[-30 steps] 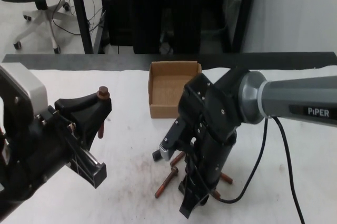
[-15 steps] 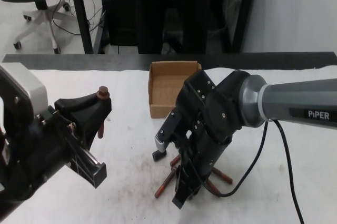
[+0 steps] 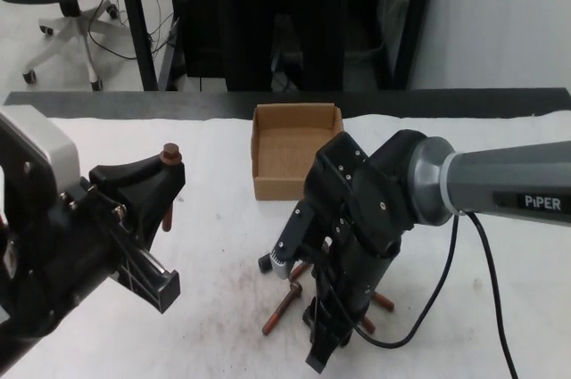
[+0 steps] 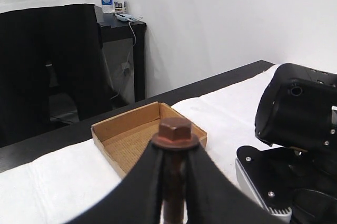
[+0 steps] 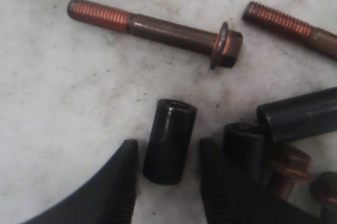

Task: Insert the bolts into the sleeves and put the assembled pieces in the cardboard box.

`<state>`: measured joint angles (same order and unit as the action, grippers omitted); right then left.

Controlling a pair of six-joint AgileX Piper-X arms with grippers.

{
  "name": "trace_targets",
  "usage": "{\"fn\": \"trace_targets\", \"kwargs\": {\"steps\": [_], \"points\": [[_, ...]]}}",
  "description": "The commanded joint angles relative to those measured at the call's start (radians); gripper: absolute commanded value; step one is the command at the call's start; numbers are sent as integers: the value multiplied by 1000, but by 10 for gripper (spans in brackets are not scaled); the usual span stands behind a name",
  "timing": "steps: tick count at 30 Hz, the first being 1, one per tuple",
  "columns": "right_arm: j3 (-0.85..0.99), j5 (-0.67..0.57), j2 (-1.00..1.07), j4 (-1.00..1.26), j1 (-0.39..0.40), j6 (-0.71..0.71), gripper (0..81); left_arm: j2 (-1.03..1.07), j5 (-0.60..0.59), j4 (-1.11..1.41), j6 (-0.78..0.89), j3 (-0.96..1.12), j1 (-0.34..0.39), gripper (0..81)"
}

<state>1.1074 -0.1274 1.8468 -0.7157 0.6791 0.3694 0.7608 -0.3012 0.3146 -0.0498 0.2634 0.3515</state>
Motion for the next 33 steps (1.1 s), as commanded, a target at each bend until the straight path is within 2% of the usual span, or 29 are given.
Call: {"fn": "trace_targets", "kwargs": {"steps": [1,13,25,27,30,31,33], "points": [[-29,1,-10,-2,-3,9,363,-10,10,11,-3,4,-2,2],[-31,1,-10,99,-3,9,363,-10,10,11,-3,4,-2,2],[-31,1,-10,101,-3,12,361,-10,12,11,-3,4,-2,2],[-31,1,-10,99,-3,23,290,-10,12,11,-3,4,-2,2],[-31,1,-10,94,-3,23,24,-10,12,11,-3,4,-2,2],[-31,1,-10,94,-3,19,2,-10,12,11,-3,4,-2,2],[-31,1,-10,99,-3,8,9,-10,12,11,-3,4,-2,2]]}}
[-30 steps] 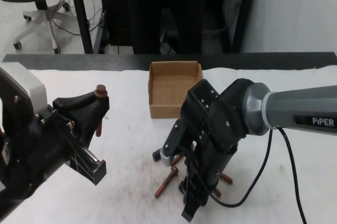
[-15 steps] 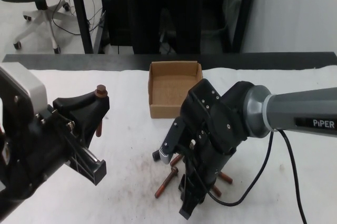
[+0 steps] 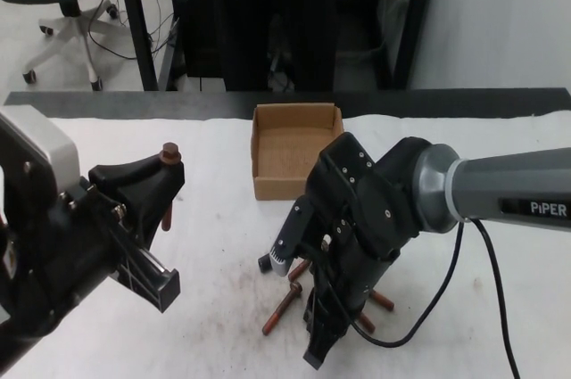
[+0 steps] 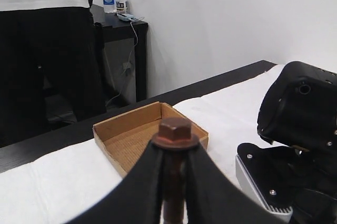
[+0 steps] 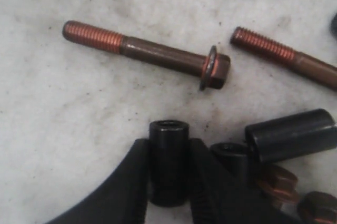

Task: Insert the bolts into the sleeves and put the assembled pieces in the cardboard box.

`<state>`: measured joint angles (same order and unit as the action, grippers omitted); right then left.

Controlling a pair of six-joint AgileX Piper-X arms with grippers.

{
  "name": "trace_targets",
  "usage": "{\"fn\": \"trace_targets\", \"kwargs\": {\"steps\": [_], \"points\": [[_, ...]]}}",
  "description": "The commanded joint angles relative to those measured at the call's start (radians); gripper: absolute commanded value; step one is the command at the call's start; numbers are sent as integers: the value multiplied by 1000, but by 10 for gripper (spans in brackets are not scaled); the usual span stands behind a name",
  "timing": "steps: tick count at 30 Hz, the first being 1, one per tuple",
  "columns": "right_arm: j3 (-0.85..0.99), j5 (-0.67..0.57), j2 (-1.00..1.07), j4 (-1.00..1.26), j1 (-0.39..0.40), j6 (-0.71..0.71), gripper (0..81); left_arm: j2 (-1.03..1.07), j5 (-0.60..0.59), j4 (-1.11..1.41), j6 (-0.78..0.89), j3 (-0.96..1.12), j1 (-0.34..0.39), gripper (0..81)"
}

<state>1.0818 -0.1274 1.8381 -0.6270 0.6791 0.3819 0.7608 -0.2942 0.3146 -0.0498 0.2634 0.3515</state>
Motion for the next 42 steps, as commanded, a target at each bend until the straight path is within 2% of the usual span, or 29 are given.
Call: {"fn": "trace_targets", "kwargs": {"steps": [1,8,13,15,17,19,21,23,26,29,32,35,40,42], "points": [[-5,1,-2,17,-3,-20,8,-10,5,11,-3,4,-2,2],[43,-16,-118,40,-4,-242,8,-10,5,98,-3,4,-2,2],[43,-101,-267,179,-46,-341,8,-10,5,291,126,4,-2,2],[37,-226,-313,213,-85,-400,8,-10,0,316,281,4,-2,2],[18,-418,-350,243,-122,-441,8,-10,-31,324,409,4,-2,2],[-22,-633,-392,273,-157,-460,8,-10,-123,327,455,6,-2,2],[-74,-764,-436,292,-175,-471,8,-10,-244,325,455,16,-2,2],[-129,-824,-491,307,-180,-472,8,-1,-372,320,455,36,-2,2],[-223,-877,-575,364,-173,-472,8,17,-425,235,455,86,5,2],[-316,-878,-657,460,-149,-474,8,47,-459,212,455,142,4,2],[-387,-842,-723,590,-124,-544,8,94,-496,212,489,209,11,2],[-434,-739,-761,721,-100,-596,8,144,-508,212,507,269,42,2],[-452,-527,-761,874,-59,-572,8,230,-508,212,507,329,136,2],[-452,-498,-757,879,-58,-561,8,261,-508,214,502,334,170,2]]}}
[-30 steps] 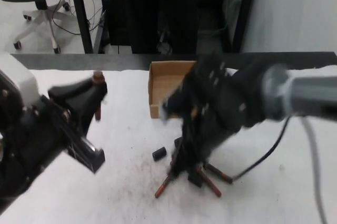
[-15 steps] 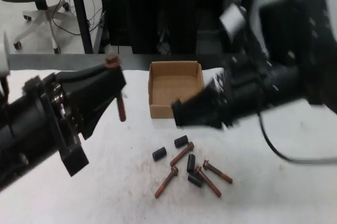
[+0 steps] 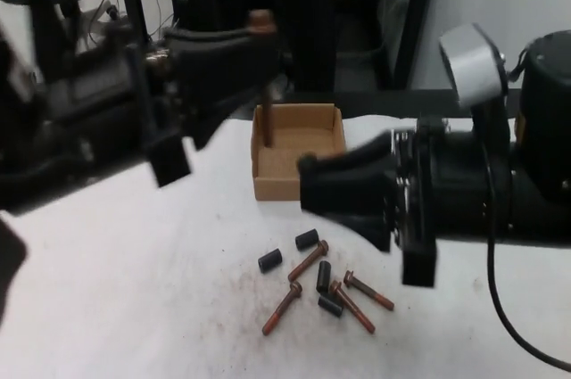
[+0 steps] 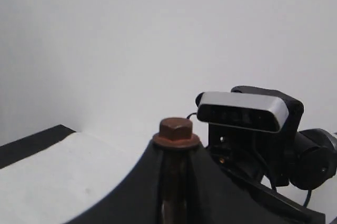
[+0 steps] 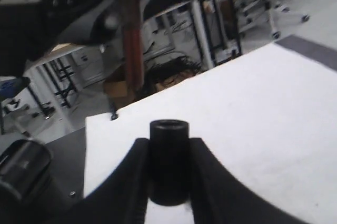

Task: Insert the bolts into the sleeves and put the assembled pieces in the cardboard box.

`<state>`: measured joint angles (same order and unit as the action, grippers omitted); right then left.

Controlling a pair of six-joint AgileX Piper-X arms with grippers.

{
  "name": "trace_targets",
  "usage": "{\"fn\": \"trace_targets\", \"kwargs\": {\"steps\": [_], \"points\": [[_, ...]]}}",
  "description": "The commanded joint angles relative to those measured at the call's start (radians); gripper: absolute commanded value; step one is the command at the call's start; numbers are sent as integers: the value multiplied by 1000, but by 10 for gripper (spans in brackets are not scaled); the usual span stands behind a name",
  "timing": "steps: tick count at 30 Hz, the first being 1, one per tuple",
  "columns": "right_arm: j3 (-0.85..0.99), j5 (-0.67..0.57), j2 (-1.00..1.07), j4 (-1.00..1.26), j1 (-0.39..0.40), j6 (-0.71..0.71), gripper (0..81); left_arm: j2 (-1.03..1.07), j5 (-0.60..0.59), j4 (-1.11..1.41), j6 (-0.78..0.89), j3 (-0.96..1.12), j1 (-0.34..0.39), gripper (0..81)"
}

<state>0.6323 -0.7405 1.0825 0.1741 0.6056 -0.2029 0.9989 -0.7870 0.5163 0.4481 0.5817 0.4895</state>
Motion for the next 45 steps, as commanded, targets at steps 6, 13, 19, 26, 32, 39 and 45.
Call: {"fn": "trace_targets", "kwargs": {"steps": [6,13,19,26,32,39,45], "points": [[-14,118,-2,61,13,24,8,57,24,18,-90,15,64,2],[-38,169,-2,194,13,10,8,57,264,194,-90,15,64,2],[-127,393,-2,417,15,-55,8,57,311,221,-90,16,64,2],[-151,321,17,440,43,-21,8,57,315,221,-79,16,64,2],[-151,328,78,443,108,134,8,57,279,221,-74,16,64,2],[-151,464,134,443,129,359,8,57,242,221,-44,16,64,2],[-151,473,135,531,129,361,8,57,239,193,-44,16,64,2]]}}
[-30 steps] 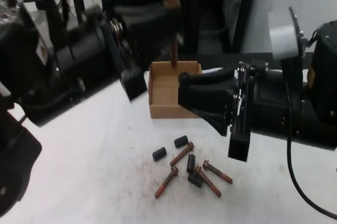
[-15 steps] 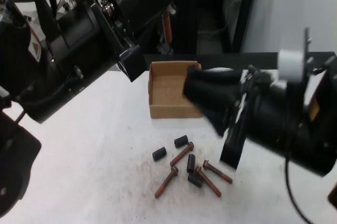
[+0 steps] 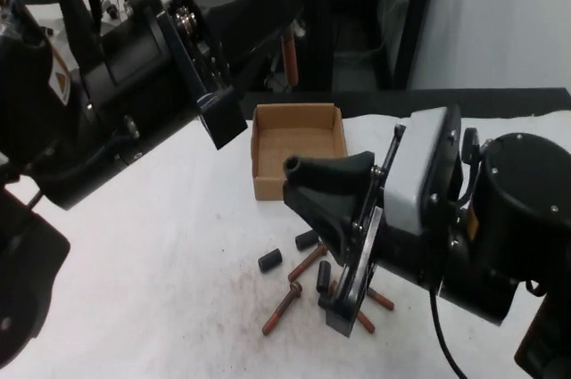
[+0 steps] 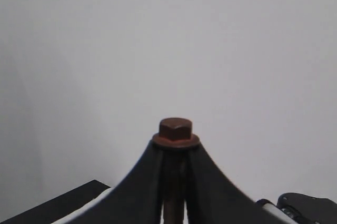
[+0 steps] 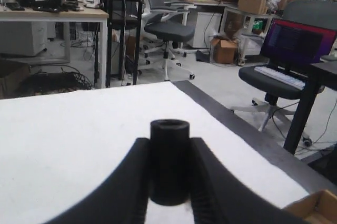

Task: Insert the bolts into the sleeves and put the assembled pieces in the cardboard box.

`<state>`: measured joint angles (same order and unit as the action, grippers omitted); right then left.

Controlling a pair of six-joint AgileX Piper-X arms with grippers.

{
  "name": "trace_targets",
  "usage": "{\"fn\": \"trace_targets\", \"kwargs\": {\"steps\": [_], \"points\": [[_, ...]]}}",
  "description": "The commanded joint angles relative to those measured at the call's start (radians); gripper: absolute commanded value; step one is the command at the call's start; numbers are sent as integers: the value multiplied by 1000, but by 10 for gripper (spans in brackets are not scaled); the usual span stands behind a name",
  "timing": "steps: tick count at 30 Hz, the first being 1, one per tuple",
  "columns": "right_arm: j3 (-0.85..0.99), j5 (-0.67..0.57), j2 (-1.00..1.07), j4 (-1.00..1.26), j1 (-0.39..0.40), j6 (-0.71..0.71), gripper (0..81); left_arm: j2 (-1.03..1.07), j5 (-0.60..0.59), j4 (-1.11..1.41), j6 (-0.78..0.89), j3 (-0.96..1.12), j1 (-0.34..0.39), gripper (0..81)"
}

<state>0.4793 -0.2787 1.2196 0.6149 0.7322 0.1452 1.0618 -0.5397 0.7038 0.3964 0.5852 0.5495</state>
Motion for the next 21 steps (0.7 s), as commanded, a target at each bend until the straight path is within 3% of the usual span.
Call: {"fn": "trace_targets", "kwargs": {"steps": [1,6,21], "points": [[2,11,-2,126,3,11,8,-5,-9,-4,8,12,4,2],[2,11,-2,239,3,-12,8,-5,17,-12,8,12,4,2],[2,-42,-2,235,3,-71,8,8,29,-11,8,12,4,2]]}}
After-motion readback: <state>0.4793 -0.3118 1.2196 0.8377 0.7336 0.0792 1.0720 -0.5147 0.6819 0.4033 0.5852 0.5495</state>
